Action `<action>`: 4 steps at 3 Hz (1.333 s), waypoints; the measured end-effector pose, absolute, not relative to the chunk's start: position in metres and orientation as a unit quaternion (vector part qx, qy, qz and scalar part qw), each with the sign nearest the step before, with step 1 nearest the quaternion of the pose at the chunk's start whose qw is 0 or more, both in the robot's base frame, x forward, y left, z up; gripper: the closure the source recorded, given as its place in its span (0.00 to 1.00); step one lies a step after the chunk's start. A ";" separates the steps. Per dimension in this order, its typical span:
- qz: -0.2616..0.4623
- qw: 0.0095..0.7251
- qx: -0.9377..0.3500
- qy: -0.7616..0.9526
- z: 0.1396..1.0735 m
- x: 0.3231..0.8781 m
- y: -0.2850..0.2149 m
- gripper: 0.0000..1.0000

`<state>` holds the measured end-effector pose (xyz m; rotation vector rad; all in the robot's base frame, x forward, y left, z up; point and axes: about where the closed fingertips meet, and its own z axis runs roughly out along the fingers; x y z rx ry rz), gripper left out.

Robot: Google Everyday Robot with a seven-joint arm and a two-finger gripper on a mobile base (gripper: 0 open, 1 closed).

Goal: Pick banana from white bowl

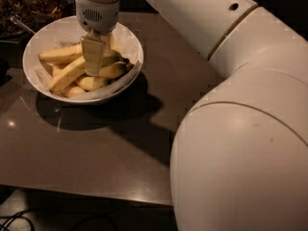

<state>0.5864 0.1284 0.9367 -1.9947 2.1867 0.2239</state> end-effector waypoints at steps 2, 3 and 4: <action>0.080 0.069 -0.662 0.742 0.925 0.584 0.115 0.62; 0.080 0.069 -0.662 0.742 0.925 0.584 0.115 0.85; 0.080 0.069 -0.662 0.742 0.925 0.584 0.115 1.00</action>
Offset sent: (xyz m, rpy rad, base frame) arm -0.0325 -0.0530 -0.0123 -0.1381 0.1344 -0.0045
